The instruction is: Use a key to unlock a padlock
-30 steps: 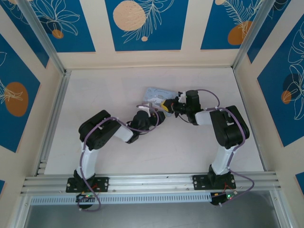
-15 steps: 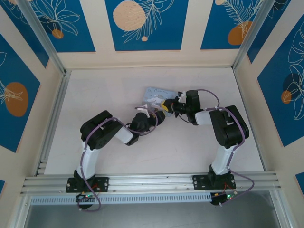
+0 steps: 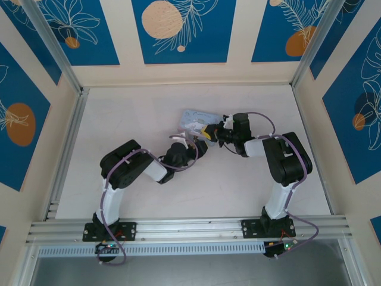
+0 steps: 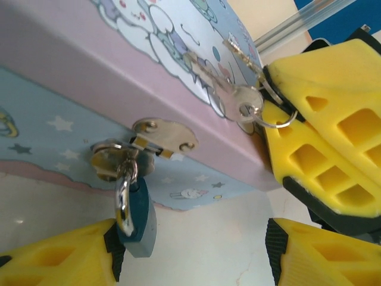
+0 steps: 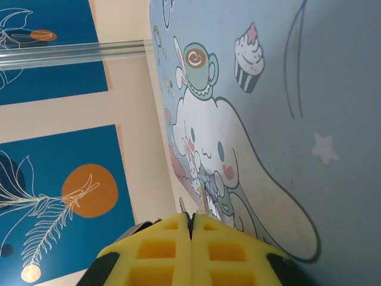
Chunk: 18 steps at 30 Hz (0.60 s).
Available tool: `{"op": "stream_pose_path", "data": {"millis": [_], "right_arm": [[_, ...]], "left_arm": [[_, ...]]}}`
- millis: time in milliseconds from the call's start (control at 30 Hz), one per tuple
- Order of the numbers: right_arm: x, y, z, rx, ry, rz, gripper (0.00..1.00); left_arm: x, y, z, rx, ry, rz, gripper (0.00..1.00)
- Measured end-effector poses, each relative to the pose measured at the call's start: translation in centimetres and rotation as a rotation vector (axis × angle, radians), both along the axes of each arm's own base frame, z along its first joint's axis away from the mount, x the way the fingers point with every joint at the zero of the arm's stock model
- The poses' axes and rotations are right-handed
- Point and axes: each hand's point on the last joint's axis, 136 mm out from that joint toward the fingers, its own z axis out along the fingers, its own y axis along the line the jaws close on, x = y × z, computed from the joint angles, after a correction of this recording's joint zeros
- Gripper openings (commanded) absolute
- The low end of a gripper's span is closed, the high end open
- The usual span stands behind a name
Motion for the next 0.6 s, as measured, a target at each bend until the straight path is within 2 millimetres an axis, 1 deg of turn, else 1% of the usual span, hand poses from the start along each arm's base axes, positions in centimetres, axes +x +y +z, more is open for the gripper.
{"op": "stream_pose_path", "data": {"millis": [333,433,600], "right_arm": [[0.0,0.0,0.0,0.000,0.000,0.000,0.00],[0.0,0.0,0.0,0.001,0.000,0.002,0.00],[0.0,0.0,0.0,0.002,-0.001,0.002,0.00]], "left_arm": [[0.7,0.3,-0.7,0.045,0.005,0.033,0.48],[0.7,0.5,-0.9,0.052,0.009,0.041,0.40],[0.9,0.8,-1.4,0.072,0.012,0.055,0.33]]}}
